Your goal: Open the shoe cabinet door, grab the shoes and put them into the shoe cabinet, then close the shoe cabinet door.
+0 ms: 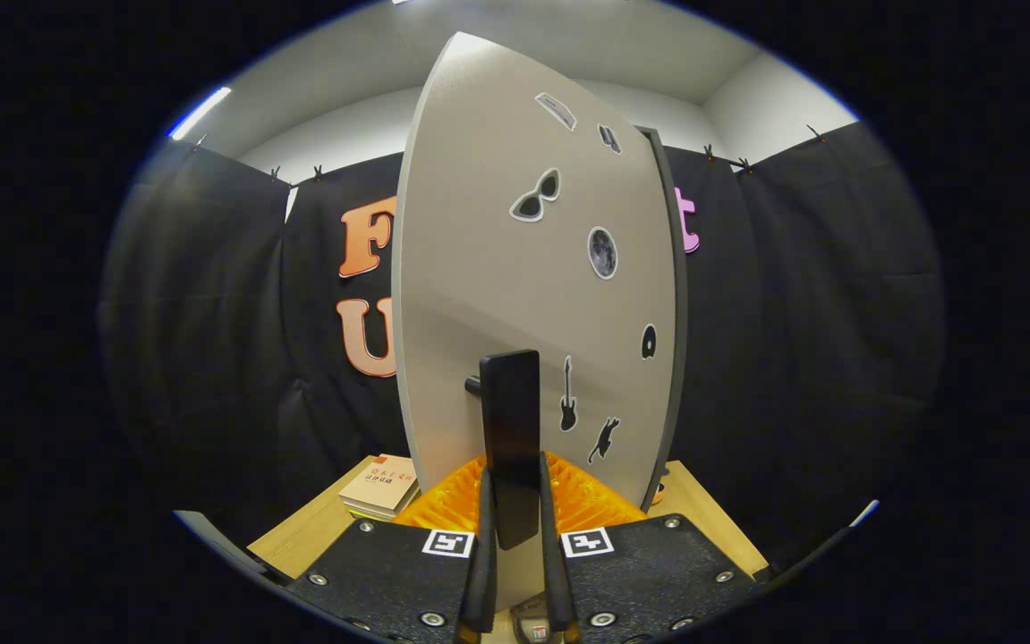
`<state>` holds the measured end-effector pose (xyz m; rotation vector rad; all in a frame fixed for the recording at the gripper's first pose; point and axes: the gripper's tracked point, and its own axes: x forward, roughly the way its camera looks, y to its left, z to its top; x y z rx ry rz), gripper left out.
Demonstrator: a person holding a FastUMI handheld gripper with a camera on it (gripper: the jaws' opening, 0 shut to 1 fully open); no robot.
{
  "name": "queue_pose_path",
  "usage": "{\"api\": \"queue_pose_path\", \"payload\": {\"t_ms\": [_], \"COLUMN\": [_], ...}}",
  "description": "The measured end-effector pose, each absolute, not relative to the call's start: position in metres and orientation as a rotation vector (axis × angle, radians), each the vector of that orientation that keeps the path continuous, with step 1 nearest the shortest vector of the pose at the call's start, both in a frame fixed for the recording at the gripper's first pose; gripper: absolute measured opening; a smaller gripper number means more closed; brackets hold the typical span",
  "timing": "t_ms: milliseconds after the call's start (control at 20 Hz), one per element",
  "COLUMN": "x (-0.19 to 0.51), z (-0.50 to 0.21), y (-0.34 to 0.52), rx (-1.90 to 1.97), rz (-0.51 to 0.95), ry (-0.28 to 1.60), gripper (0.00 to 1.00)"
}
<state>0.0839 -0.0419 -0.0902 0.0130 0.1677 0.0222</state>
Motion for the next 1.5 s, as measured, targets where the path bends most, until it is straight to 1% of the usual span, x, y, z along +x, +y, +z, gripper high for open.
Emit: {"api": "queue_pose_path", "payload": {"t_ms": [450,600,750,900,950,1000,1300,1500], "x": [0.043,0.031,0.028,0.025,0.025,0.025,0.026,0.014], "z": [-0.089,-0.087,-0.098,-0.098,-0.097,-0.096,-0.098,-0.096], "y": [-0.144,-0.176,-0.212,-0.246,-0.261,-0.270,-0.276,-0.277], "rx": [0.069,0.056,0.112,0.102,0.089,0.079,0.070,0.068], "rz": [0.019,-0.020,-0.042,-0.091,-0.109,-0.108,-0.055,-0.079], "ry": [0.171,0.159,0.187,0.173,0.165,0.168,0.170,0.162], "gripper": [0.21,0.20,0.20,0.16,0.12,0.12,0.12,0.12]}}
